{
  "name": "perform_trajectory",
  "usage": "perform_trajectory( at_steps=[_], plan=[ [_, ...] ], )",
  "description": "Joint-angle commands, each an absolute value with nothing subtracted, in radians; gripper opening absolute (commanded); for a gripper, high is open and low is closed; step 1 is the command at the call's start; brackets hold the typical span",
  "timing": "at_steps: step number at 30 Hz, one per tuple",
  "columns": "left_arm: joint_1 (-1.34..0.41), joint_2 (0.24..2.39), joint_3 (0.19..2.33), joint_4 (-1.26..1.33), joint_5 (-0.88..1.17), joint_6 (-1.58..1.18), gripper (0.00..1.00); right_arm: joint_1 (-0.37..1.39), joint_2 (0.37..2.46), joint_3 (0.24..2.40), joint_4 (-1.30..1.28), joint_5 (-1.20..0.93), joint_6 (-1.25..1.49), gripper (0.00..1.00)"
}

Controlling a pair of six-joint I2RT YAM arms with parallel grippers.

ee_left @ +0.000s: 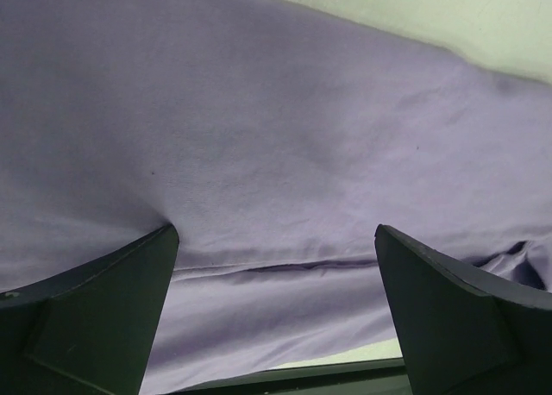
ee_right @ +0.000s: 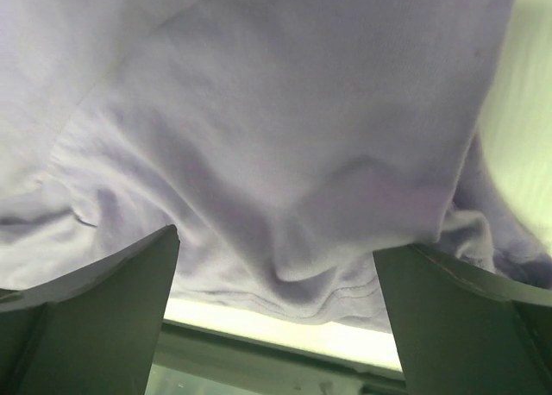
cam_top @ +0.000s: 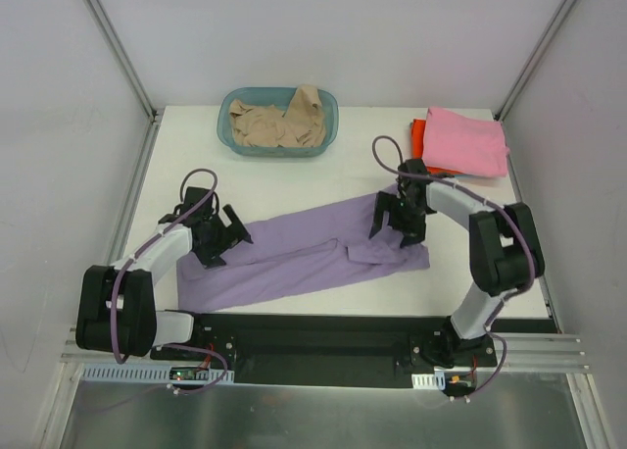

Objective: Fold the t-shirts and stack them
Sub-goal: Fold the tshirt

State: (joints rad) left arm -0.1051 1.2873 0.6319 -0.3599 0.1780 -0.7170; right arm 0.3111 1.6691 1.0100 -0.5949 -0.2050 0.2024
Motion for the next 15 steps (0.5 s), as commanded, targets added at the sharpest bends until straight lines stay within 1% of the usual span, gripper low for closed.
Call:
perform_trajectory(
  at_steps=[1,2,4,5,6,8,9,10,12,15],
  plan=[
    [-0.11,1.327,0.655,-0.319,0.173,-0.732,0.99,0.281,1.889,1.27,-0.6,-0.262,0.065,0.97],
    [-0.11,1.331,0.653,-0.311,0.184,-0.738,0.99,0.278,1.935,1.379,-0.62,-0.247,0.051,0.97],
    [-0.112,1.347,0.638,-0.284,0.228,-0.758,0.99,0.265,2.02,1.503,-0.665,-0.213,0.025,0.97],
    [-0.115,1.35,0.632,-0.273,0.245,-0.762,0.99,0.264,2.114,1.651,-0.714,-0.18,0.008,0.97],
    [-0.121,1.353,0.627,-0.262,0.293,-0.762,0.99,0.264,2.158,1.72,-0.741,-0.151,-0.035,0.97],
    [-0.161,1.347,0.617,-0.253,0.305,-0.772,0.99,0.262,2.294,1.88,-0.813,-0.109,-0.089,0.97],
    [-0.184,1.329,0.611,-0.252,0.298,-0.779,0.99,0.261,2.342,2.043,-0.849,-0.089,-0.11,0.97],
    [-0.224,1.319,0.597,-0.252,0.285,-0.804,0.99,0.259,2.373,2.11,-0.882,-0.078,-0.127,0.97],
    [-0.268,1.289,0.58,-0.25,0.281,-0.827,0.99,0.258,2.411,2.208,-0.905,-0.057,-0.149,0.97],
    [-0.353,1.249,0.551,-0.25,0.261,-0.874,0.99,0.25,2.355,2.195,-0.847,-0.052,-0.175,0.97]
  ],
)
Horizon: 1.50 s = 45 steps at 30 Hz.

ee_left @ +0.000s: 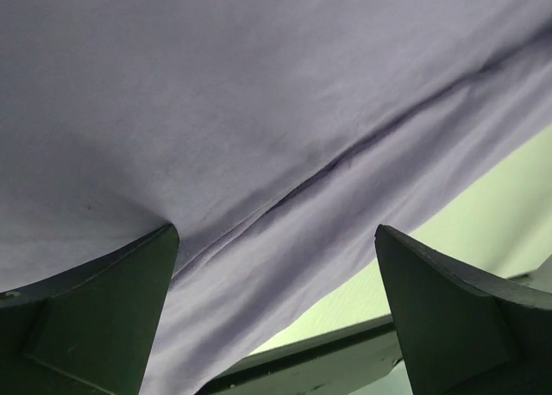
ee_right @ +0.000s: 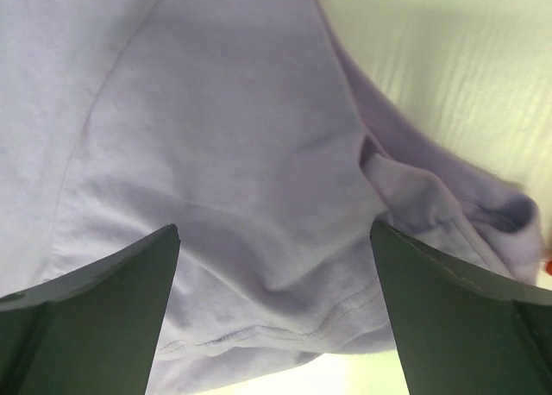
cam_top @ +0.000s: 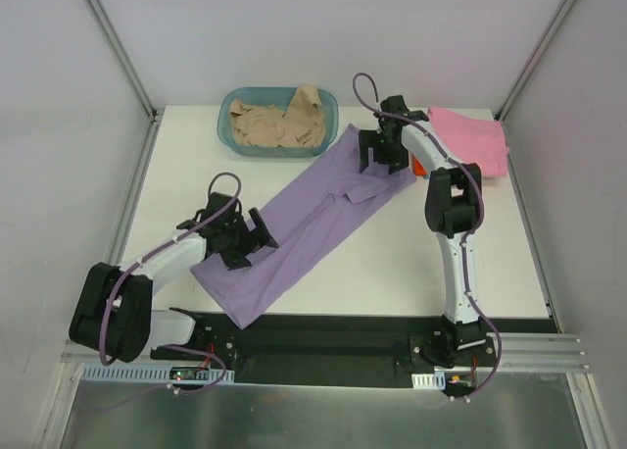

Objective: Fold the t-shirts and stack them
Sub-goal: Fold the tshirt

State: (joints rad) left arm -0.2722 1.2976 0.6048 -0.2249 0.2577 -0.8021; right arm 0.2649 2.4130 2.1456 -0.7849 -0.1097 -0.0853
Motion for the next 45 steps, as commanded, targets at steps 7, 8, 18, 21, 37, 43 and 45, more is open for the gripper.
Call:
perform_trajectory(
  at_steps=[7,8,18,21,37,43,45],
  plan=[
    [-0.475,1.158,0.52,-0.252,0.236,-0.931,0.99,0.247,2.108,2.024,-0.758,-0.272,-0.176,0.97],
    [-0.489,1.143,0.522,-0.249,0.224,-0.933,0.99,0.252,2.08,1.988,-0.75,-0.308,-0.164,0.97],
    [-0.517,1.128,0.587,-0.314,0.169,-0.832,0.99,0.434,1.933,1.599,-0.652,-0.315,0.026,0.97],
    [-0.517,1.129,0.607,-0.354,0.117,-0.795,0.99,0.489,1.956,1.565,-0.637,-0.296,0.06,0.97],
    [-0.606,1.331,0.636,-0.224,0.268,-0.851,0.99,0.373,2.239,1.794,-0.748,-0.248,0.029,0.97],
    [-0.65,1.465,0.761,-0.192,0.288,-0.847,0.99,0.302,2.427,2.126,-0.856,-0.206,-0.069,0.97],
    [-0.657,1.505,0.811,-0.189,0.308,-0.833,0.99,0.276,2.457,2.192,-0.88,-0.201,-0.08,0.97]
  ],
)
